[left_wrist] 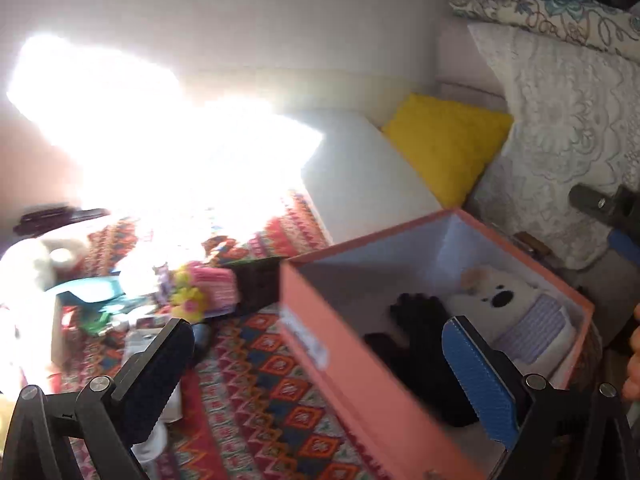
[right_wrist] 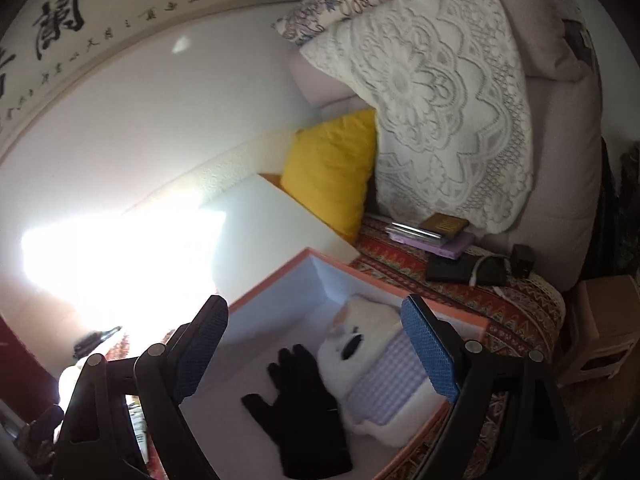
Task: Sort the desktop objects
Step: 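Grasp the white round lid with the right tool while the left tool grasps the yellow sponge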
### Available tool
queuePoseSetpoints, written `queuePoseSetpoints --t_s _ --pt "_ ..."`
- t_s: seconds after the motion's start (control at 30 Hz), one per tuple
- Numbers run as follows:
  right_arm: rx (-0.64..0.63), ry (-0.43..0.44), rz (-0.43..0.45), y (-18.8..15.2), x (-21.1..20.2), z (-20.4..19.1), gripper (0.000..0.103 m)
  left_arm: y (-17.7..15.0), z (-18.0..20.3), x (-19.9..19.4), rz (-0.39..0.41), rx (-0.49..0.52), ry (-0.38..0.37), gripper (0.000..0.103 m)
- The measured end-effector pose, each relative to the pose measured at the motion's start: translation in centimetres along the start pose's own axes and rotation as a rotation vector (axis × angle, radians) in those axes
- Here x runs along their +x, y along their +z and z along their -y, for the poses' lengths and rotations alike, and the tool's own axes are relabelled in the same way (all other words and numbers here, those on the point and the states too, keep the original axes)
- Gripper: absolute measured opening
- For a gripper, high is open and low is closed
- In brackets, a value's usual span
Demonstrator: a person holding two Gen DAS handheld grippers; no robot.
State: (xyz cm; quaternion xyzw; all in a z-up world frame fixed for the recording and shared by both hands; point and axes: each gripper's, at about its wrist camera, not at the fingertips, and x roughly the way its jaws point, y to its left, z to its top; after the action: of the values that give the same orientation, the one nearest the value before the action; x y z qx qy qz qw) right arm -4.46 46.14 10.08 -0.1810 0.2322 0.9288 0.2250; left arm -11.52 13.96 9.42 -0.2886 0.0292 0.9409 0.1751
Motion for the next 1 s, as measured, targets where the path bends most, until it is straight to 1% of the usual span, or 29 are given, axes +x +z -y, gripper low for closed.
queuePoseSetpoints --t_s 0.13,0.23,0.27,0.3,0.33,0.37,0.4,0.47,0.5,0.53,0.6,0.63,0.77,0.8,0.87,0.93,0.97,1.0 --pt "-0.085 0.199 0.0 -1.5 -1.5 -6.8 0.092 -4.0 -8.2 -1.6 -0.033 -0.054 0.169 0.102" --pt "-0.177 0.376 -0.088 -4.7 -1.2 -13.2 0.093 -7.7 -15.1 -1.6 -0.097 -0.113 0.307 0.102" --pt "-0.207 0.435 -0.118 -5.8 -1.1 -15.4 0.093 -8.9 -17.3 -1.3 -0.122 -0.138 0.338 0.102" --pt "-0.237 0.491 -0.152 -7.2 -0.9 -17.5 0.093 -10.1 -19.5 -1.0 -0.149 -0.166 0.362 0.102" --pt "-0.267 0.537 -0.2 -9.2 -0.2 -19.6 0.093 -11.3 -21.6 -0.6 -0.178 -0.195 0.373 0.102" --pt "-0.297 0.578 -0.251 -11.3 0.5 -21.6 0.093 -12.3 -23.3 0.1 -0.21 -0.22 0.362 0.102" --pt "-0.329 0.596 -0.31 -13.8 1.3 -23.4 0.093 -13.2 -24.8 0.8 -0.243 -0.241 0.34 0.102" --pt "-0.411 0.593 -0.428 -18.6 3.1 -26.3 0.093 -14.3 -27.5 1.9 -0.285 -0.296 0.302 0.102" --pt "-0.462 0.566 -0.481 -20.9 3.9 -27.5 0.093 -14.5 -28.4 2.3 -0.288 -0.323 0.29 0.102" --pt "-0.512 0.532 -0.517 -22.9 4.6 -28.5 0.093 -14.5 -29.1 2.8 -0.287 -0.346 0.276 0.102" --pt "-0.599 0.466 -0.546 -26.2 5.9 -29.9 0.093 -14.6 -30.5 3.9 -0.288 -0.386 0.255 0.102" --pt "-0.627 0.429 -0.54 -27.2 6.5 -30.3 0.093 -14.7 -31.1 4.6 -0.298 -0.397 0.253 0.102" --pt "-0.674 0.355 -0.559 -29.8 9.8 -30.9 0.093 -14.8 -33.3 7.5 -0.352 -0.44 0.252 0.102" --pt "-0.682 0.34 -0.567 -30.4 10.5 -31.2 0.093 -14.8 -33.7 8.2 -0.364 -0.447 0.256 0.102" --pt "-0.685 0.339 -0.592 -31.5 11.3 -32.0 0.093 -14.8 -34.3 9.4 -0.384 -0.448 0.27 0.102" --pt "-0.708 0.332 -0.588 -32.1 11.7 -32.6 0.093 -14.8 -34.6 10.0 -0.394 -0.453 0.259 0.093" --pt "-0.724 0.325 -0.579 -32.4 11.8 -32.9 0.091 -14.9 -34.7 10.3 -0.398 -0.457 0.25 0.08" --pt "-0.741 0.318 -0.57 -32.6 11.9 -33.2 0.074 -14.8 -34.7 10.2 -0.393 -0.462 0.239 0.079"
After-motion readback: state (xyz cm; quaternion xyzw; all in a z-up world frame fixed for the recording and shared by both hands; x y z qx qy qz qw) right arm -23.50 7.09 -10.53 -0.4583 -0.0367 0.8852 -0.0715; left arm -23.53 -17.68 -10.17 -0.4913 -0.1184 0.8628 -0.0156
